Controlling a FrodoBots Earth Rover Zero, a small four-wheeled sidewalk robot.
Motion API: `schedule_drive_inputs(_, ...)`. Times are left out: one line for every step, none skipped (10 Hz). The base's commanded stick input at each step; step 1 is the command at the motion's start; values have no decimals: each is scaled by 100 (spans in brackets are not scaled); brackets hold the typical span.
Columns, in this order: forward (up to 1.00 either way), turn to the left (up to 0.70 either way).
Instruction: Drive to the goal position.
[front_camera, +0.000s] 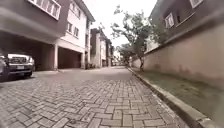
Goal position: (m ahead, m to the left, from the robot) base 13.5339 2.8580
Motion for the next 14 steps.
schedule_drive_inputs(70,0)
schedule_drive_inputs(70,-35)
schedule_drive_inputs(70,-35)
schedule_drive_inputs(70,-35)
schedule_drive_inputs(70,-28)
schedule_drive_inputs(70,-6)
schedule_drive_inputs(70,0)
schedule_drive_inputs(70,0)
schedule_drive_inputs(70,0)
schedule_drive_inputs(70,0)
schedule_drive_inputs(70,0)
schedule_drive_inputs(70,0)
schedule_drive_inputs(70,0)
schedule_drive_inputs(70,0)
